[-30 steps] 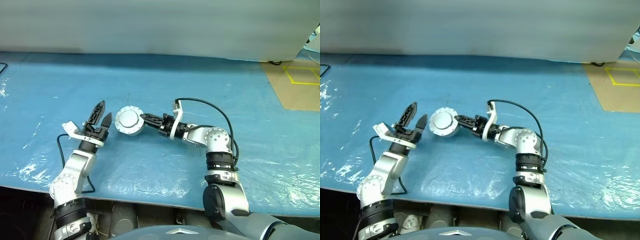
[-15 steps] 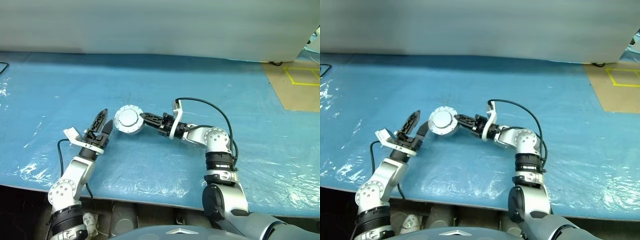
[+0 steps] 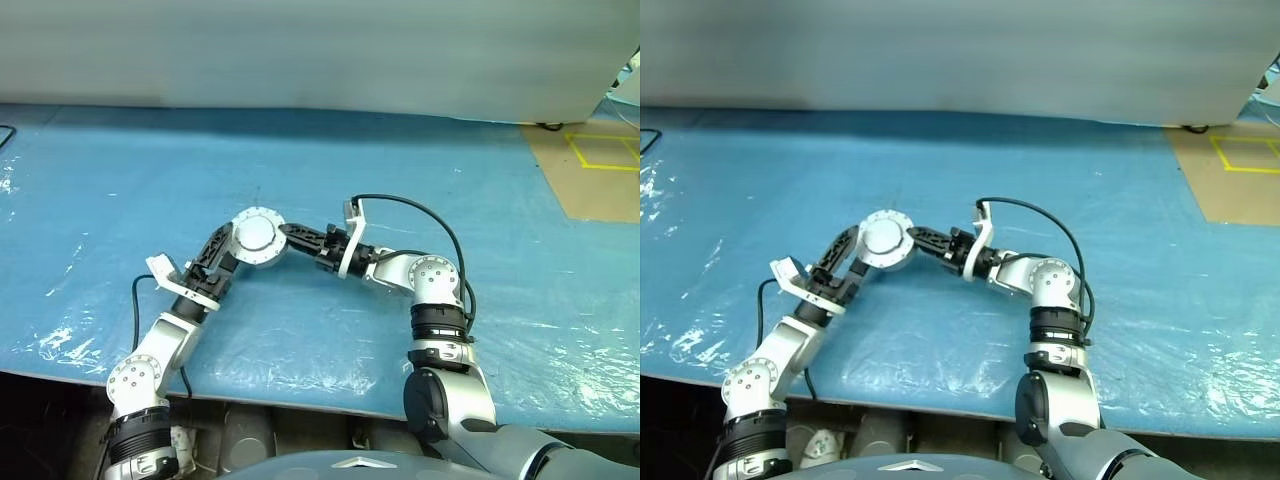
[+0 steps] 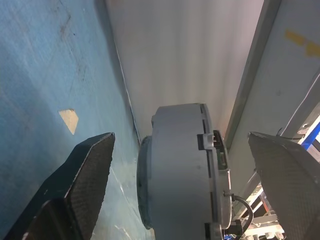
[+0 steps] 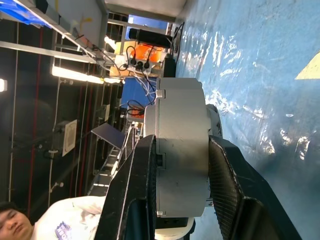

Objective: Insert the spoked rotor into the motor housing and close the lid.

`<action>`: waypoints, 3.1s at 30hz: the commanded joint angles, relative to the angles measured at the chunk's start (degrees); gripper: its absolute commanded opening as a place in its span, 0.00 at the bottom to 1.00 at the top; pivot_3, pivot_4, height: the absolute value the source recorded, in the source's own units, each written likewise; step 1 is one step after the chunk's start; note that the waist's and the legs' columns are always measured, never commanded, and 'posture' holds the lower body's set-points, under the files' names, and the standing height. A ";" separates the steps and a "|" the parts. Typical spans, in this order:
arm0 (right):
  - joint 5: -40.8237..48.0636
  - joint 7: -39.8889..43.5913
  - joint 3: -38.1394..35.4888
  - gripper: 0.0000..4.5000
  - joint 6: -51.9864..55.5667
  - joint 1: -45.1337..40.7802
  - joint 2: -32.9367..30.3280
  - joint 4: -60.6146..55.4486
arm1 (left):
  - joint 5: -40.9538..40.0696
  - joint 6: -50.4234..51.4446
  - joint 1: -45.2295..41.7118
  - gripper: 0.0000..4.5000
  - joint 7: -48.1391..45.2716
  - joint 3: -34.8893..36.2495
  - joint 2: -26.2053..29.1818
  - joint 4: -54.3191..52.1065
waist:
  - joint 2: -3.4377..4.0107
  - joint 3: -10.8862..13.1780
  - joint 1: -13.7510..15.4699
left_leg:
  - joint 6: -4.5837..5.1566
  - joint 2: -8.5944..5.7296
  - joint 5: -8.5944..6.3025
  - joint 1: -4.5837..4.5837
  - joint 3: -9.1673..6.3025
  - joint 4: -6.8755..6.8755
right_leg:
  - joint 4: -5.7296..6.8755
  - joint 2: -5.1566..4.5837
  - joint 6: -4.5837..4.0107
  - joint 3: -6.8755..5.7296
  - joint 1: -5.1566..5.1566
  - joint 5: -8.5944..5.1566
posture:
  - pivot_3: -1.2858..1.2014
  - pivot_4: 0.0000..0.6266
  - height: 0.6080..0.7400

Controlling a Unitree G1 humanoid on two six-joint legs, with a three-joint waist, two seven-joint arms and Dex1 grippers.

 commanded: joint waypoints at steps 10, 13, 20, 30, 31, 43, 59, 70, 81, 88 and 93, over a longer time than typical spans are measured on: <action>4.38 1.66 0.98 0.27 0.93 -1.84 1.36 -2.49 | 3.95 4.09 -1.40 0.87 -3.17 -4.40 1.37 0.27 | 0.00 0.00 0.04 | 0.00 0.01 0.00 0.03 0.00 0.04 | 0.10 -0.01 0.00 0.00 0.00 0.00 | 0.52 0.24 1.00; 4.30 1.66 1.02 0.27 0.70 -1.93 1.33 -2.32 | 4.40 4.73 -1.53 0.65 -4.08 -4.65 1.78 0.20 | 0.00 0.00 0.01 | 0.00 0.00 0.00 0.04 0.00 0.06 | 0.12 -0.01 0.00 0.01 0.01 0.00 | 0.52 0.24 1.00; 4.09 1.78 1.24 0.27 0.21 -1.92 1.38 -2.12 | 3.73 4.40 -1.35 0.56 -4.58 -3.87 1.20 -0.22 | 0.00 0.00 0.03 | 0.00 0.00 0.00 0.04 0.00 0.06 | 0.13 -0.01 -0.01 0.01 0.01 0.00 | 0.52 0.24 1.00; 3.98 3.00 2.26 0.34 -2.14 -1.86 1.10 -2.94 | 4.06 -0.94 -3.28 0.56 -3.42 -1.28 -2.65 -0.97 | -0.01 0.00 0.06 | 0.00 0.00 0.00 0.04 0.00 0.09 | 0.17 -0.02 -0.01 0.02 0.01 0.00 | 0.52 0.24 1.00; 4.03 3.32 2.62 0.41 -2.28 -1.76 0.94 -3.40 | 3.69 -1.04 -3.45 0.56 -3.31 -1.11 -2.85 -1.19 | 0.00 0.00 0.06 | 0.00 0.00 0.00 0.04 0.00 0.09 | 0.17 -0.02 -0.01 0.02 0.01 0.00 | 0.52 0.24 1.00; 3.40 2.18 3.63 0.76 -9.20 -2.03 0.85 -2.57 | 10.26 -15.18 -8.27 0.56 0.26 4.57 -5.28 3.44 | -0.01 0.00 0.00 | 0.01 0.00 0.00 0.04 0.00 0.12 | 0.19 -0.02 -0.01 0.02 0.01 0.00 | 0.52 0.24 1.00; 4.87 3.60 6.52 0.76 -9.43 -1.03 -0.30 -5.43 | 27.17 -35.37 -14.93 0.56 6.09 11.04 -1.80 17.66 | -0.25 -0.08 0.27 | 0.01 0.00 0.00 0.07 -0.07 0.20 | 0.31 -0.04 -0.01 -0.02 0.05 0.00 | 0.52 0.24 1.00; 3.88 3.40 7.52 0.77 -10.27 -0.86 -0.47 -5.53 | 30.73 -37.25 -14.32 0.72 7.69 11.56 -2.74 19.02 | -0.23 -0.10 0.10 | 0.01 0.00 0.00 0.34 -0.03 0.23 | 0.42 -0.05 -0.02 0.06 0.26 -0.01 | 0.52 0.24 1.00; 2.24 3.71 9.70 0.77 -12.05 -0.15 -0.78 -5.43 | 31.31 -51.23 -17.95 0.99 14.65 18.95 -1.74 22.57 | -0.18 -0.13 -1.02 | 0.00 0.00 0.00 0.81 0.01 0.22 | 0.41 -0.02 -0.31 0.20 0.52 -0.13 | 0.52 0.24 1.00; -0.61 3.84 12.05 0.77 -14.65 0.62 -1.47 -6.07 | 42.20 -58.92 -16.14 0.99 13.00 14.55 2.55 22.00 | -0.24 -0.14 -0.94 | 0.00 -0.01 0.00 0.30 -0.06 0.14 | 0.23 0.00 -0.07 0.05 0.20 0.01 | 0.52 0.24 1.00; -11.94 4.31 17.83 0.77 -27.33 1.70 -3.67 -5.88 | 45.78 -56.15 -13.66 0.99 0.56 6.22 6.78 15.64 | -0.33 -0.14 0.09 | -0.01 0.00 0.00 0.10 -0.10 0.14 | 0.21 -0.03 -0.07 -0.04 0.04 0.01 | 0.52 0.24 1.00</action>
